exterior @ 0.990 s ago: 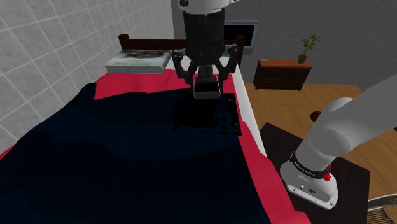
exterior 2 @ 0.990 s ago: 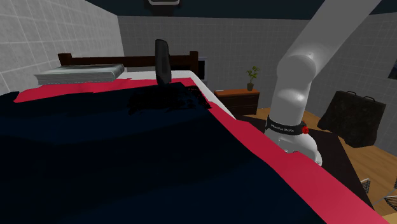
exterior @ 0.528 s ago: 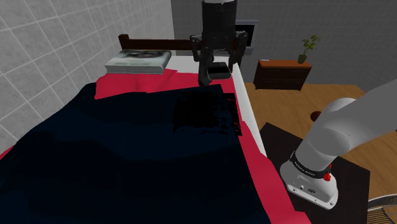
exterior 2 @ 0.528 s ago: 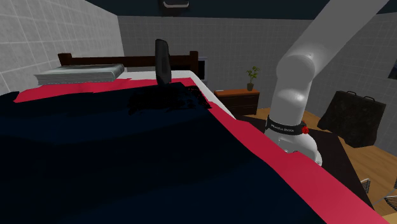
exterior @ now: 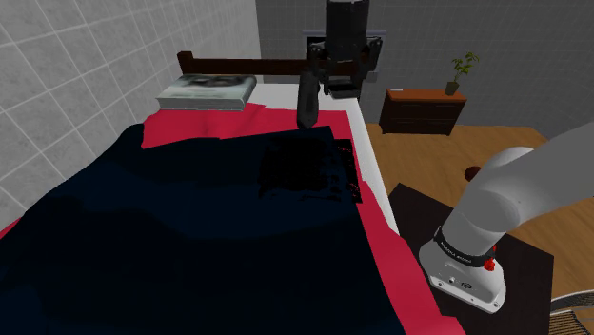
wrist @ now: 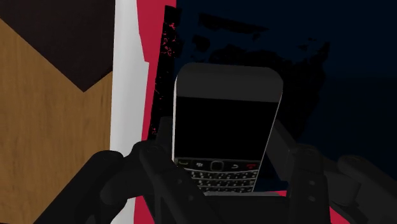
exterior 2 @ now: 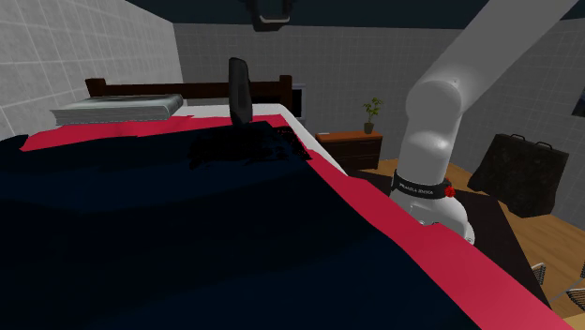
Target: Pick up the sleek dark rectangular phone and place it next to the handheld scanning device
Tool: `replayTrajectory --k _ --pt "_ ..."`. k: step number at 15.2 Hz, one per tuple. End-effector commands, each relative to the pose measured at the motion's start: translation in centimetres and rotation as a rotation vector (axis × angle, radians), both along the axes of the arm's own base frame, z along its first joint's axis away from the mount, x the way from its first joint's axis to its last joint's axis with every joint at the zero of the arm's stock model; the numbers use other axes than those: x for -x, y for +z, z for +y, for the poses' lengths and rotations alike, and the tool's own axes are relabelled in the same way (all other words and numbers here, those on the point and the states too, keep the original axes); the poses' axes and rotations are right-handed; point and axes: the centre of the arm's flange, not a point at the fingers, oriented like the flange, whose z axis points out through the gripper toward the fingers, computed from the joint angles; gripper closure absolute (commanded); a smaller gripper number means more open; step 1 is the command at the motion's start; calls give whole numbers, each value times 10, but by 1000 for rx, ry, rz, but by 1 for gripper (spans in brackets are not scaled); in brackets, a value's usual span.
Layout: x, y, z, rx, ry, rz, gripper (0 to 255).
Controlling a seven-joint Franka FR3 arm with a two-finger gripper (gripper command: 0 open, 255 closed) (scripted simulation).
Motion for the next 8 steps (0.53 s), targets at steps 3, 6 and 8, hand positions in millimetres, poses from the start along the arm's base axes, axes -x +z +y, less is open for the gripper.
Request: replayTrajectory --k 3,6,8 --pt "-15 2 -55 1 1 0 255" --pt "-26 2 -92 1 1 0 255" --pt "-34 2 -118 1 1 0 255"
